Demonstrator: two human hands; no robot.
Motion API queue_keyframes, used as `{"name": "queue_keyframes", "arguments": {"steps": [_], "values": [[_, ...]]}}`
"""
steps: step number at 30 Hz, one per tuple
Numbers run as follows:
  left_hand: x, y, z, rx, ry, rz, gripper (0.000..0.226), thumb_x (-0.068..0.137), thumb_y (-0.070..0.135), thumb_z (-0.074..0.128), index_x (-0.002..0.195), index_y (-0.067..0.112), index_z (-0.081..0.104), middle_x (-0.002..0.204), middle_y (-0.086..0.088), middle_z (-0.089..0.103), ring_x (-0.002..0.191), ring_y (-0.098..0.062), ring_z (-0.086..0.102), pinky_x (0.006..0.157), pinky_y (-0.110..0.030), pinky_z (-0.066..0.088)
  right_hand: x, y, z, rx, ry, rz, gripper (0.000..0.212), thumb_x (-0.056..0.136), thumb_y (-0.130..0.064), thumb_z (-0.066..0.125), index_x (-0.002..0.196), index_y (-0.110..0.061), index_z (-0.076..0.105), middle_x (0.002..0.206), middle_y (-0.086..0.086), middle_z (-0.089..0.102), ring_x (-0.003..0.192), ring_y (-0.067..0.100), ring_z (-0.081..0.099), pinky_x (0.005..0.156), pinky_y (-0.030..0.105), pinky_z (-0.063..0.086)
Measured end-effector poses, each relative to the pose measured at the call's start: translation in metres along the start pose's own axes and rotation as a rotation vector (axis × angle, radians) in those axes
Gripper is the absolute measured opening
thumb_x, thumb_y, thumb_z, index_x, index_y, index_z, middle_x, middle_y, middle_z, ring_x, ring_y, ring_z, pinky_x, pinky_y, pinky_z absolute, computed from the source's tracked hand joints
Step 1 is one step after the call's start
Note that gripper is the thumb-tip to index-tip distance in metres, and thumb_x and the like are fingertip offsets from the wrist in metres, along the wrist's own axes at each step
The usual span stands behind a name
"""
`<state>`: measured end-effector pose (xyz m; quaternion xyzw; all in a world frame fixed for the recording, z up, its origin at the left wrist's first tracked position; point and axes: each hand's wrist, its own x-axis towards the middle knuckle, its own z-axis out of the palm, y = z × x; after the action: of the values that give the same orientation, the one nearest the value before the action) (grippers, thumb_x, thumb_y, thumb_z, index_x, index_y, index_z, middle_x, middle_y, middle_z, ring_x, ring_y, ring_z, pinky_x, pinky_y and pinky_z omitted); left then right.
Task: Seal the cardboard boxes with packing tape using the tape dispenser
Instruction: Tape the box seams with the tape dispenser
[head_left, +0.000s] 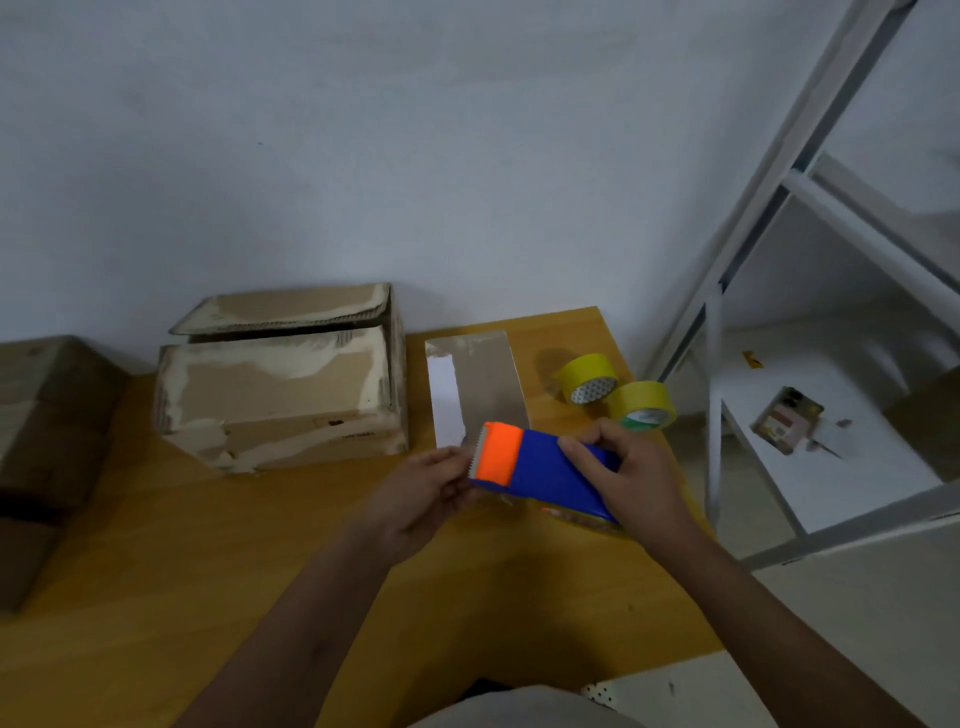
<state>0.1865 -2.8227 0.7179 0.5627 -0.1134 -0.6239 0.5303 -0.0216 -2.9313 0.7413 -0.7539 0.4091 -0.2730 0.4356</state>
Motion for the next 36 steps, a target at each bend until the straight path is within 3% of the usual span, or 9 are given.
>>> {"name": "queue_keyframes", "arguments": {"steps": [7, 11, 14, 17, 19, 23, 27, 31, 36], "values": [[-0.007, -0.011, -0.002, 0.143, 0.124, 0.144, 0.014, 0.098, 0.014, 0.057, 0.095, 0.008, 0.069, 0.087, -0.005, 0.072, 0.077, -0.010, 0.067, 0.066, -0.020, 0.054, 0.005, -0.004, 0.003, -0.017, -0.177, 0.020, 0.026, 0.080, -0.059, 0.058, 0.095, -0.041, 0.071, 0.089, -0.014, 0.073, 0.079, -0.001, 0.068, 0.070, 0.030, 0.059], [-0.006, -0.007, -0.001, 0.256, 0.190, 0.236, 0.018, 0.100, 0.013, 0.054, 0.093, 0.008, 0.069, 0.085, -0.004, 0.071, 0.076, -0.009, 0.066, 0.066, -0.020, 0.054, 0.008, -0.008, 0.000, 0.039, -0.251, -0.017, 0.017, 0.081, -0.058, 0.059, 0.093, -0.049, 0.068, 0.083, -0.022, 0.073, 0.074, -0.002, 0.069, 0.059, 0.014, 0.054], [-0.004, 0.002, 0.000, 0.310, 0.202, 0.287, 0.020, 0.100, 0.015, 0.054, 0.100, 0.003, 0.070, 0.091, -0.011, 0.071, 0.080, -0.013, 0.066, 0.073, -0.024, 0.055, 0.014, -0.011, -0.002, 0.009, -0.274, -0.061, 0.024, 0.078, -0.062, 0.056, 0.096, -0.050, 0.066, 0.082, -0.025, 0.070, 0.077, -0.007, 0.067, 0.060, 0.009, 0.050], [-0.004, 0.009, -0.005, 0.297, 0.221, 0.331, 0.019, 0.099, 0.014, 0.055, 0.098, 0.001, 0.069, 0.089, -0.013, 0.068, 0.080, -0.014, 0.064, 0.076, -0.027, 0.055, 0.022, -0.007, -0.008, -0.001, -0.268, -0.060, 0.040, 0.078, -0.061, 0.055, 0.106, -0.036, 0.070, 0.085, -0.024, 0.067, 0.078, -0.009, 0.065, 0.059, 0.008, 0.049], [-0.006, 0.015, -0.015, 0.276, 0.226, 0.370, 0.017, 0.098, 0.012, 0.056, 0.090, 0.002, 0.066, 0.079, -0.009, 0.062, 0.074, -0.012, 0.060, 0.071, -0.025, 0.053, 0.027, -0.002, -0.016, -0.010, -0.249, -0.057, 0.031, 0.080, -0.056, 0.057, 0.103, -0.040, 0.069, 0.082, -0.029, 0.064, 0.078, -0.011, 0.064, 0.060, 0.007, 0.048], [-0.005, 0.017, -0.029, 0.268, 0.211, 0.387, 0.017, 0.098, 0.010, 0.054, 0.090, -0.002, 0.063, 0.080, -0.011, 0.058, 0.075, -0.014, 0.058, 0.070, -0.025, 0.050, 0.032, 0.008, -0.025, -0.021, -0.257, -0.032, 0.011, 0.084, -0.047, 0.061, 0.095, -0.046, 0.063, 0.081, -0.028, 0.064, 0.077, -0.010, 0.065, 0.060, 0.008, 0.051], [0.002, 0.022, -0.034, 0.136, 0.337, 0.373, 0.014, 0.096, 0.008, 0.059, 0.092, -0.003, 0.066, 0.078, -0.007, 0.062, 0.070, -0.010, 0.060, 0.069, -0.021, 0.055, 0.037, 0.013, -0.039, -0.088, -0.271, -0.021, 0.033, 0.079, -0.059, 0.054, 0.103, -0.040, 0.068, 0.084, -0.022, 0.067, 0.076, -0.006, 0.066, 0.061, 0.013, 0.053], [0.006, 0.021, -0.043, 0.155, 0.374, 0.365, 0.016, 0.096, 0.009, 0.059, 0.086, -0.001, 0.066, 0.066, 0.001, 0.063, 0.066, -0.010, 0.058, 0.073, -0.027, 0.050, 0.044, 0.023, -0.059, -0.171, -0.350, -0.007, 0.041, 0.081, -0.058, 0.053, 0.109, -0.033, 0.070, 0.096, -0.010, 0.073, 0.078, 0.000, 0.067, 0.066, 0.018, 0.055], [0.008, -0.001, -0.038, 0.179, 0.429, 0.358, 0.019, 0.094, 0.016, 0.063, 0.091, -0.002, 0.068, 0.073, -0.002, 0.060, 0.074, -0.015, 0.056, 0.074, -0.029, 0.051, 0.059, 0.028, -0.066, -0.293, -0.394, 0.008, 0.045, 0.088, -0.057, 0.050, 0.115, -0.027, 0.071, 0.101, -0.005, 0.072, 0.084, 0.006, 0.066, 0.076, 0.032, 0.057]]}}
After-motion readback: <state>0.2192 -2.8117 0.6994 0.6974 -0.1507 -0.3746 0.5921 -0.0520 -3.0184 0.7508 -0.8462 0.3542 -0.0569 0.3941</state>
